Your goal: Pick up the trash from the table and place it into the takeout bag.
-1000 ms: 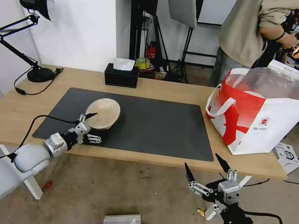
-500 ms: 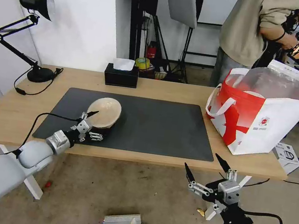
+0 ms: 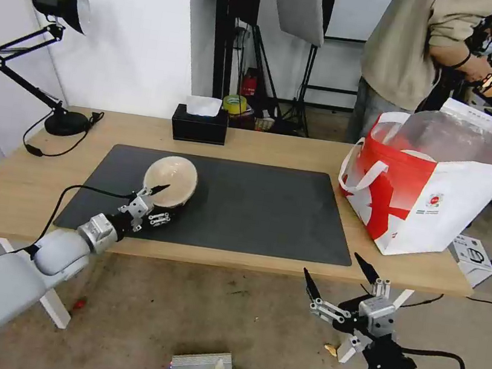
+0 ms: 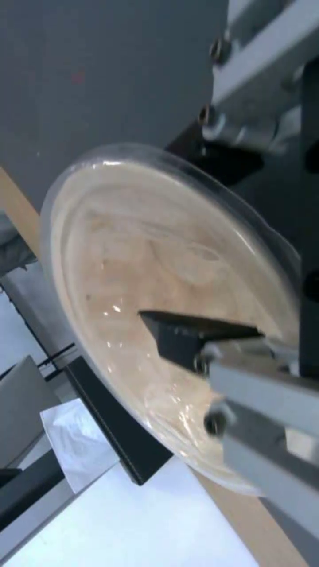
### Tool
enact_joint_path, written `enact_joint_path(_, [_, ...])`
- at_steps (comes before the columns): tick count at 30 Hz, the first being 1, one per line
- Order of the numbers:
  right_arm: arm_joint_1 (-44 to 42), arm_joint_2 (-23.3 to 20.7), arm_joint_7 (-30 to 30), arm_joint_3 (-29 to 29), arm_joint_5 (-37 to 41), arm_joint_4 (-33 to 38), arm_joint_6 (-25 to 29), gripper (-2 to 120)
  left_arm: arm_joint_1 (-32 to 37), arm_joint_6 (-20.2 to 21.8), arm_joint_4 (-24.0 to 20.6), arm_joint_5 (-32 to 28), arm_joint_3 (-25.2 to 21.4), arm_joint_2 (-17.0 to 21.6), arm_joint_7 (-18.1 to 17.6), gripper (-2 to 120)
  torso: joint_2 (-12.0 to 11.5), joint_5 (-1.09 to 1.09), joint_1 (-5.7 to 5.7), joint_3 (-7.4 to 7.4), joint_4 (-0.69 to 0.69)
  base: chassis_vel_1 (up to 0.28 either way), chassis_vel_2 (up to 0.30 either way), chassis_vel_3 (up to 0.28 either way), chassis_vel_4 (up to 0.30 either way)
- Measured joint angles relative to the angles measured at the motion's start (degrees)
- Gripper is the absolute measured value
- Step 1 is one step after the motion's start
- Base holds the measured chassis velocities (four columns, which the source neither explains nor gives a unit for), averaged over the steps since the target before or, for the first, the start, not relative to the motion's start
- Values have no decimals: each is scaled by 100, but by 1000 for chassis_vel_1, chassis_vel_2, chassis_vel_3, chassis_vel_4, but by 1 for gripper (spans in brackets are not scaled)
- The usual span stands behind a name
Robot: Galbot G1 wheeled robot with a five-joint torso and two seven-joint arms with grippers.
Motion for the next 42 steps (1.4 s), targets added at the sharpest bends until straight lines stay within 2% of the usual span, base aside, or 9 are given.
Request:
enact_joint_path(3, [0,0,0,0,0,0,0,100,36,-24,-6,-11,-26,-5,-7,27,0,0,0,0,0,0,0,0,0])
enact_joint_path(7, [0,0,0,0,0,0,0,100,73,-32,-4,-12,-60,-10,-9,18,0,0,0,0,0,0,0,0,0])
enact_joint_path(9, [0,0,0,0,0,0,0,100,159,-64,10,-12,-134,-21,-16,7,0,0,0,0,0,0,0,0,0])
enact_joint_path(11, [0,0,0,0,0,0,0,100,207,-114,26,-12,-176,-29,-32,1,0,1,0,-1,0,0,0,0,0])
enact_joint_path(25, [0,0,0,0,0,0,0,100,479,-311,-16,34,-489,-216,-11,0,0,0,-1,0,0,0,0,0,0])
enact_joint_path(30, [0,0,0,0,0,0,0,100,717,-345,-238,35,-818,-265,-8,0,0,-1,-1,0,0,0,0,0,0])
enact_joint_path(33, [0,0,0,0,0,0,0,100,868,-355,-529,34,-1086,-238,-127,0,0,1,-1,0,0,0,0,0,0])
enact_joint_path(42, [0,0,0,0,0,0,0,100,881,-353,-1081,21,-1320,-279,-379,0,0,0,-1,0,0,0,0,0,0])
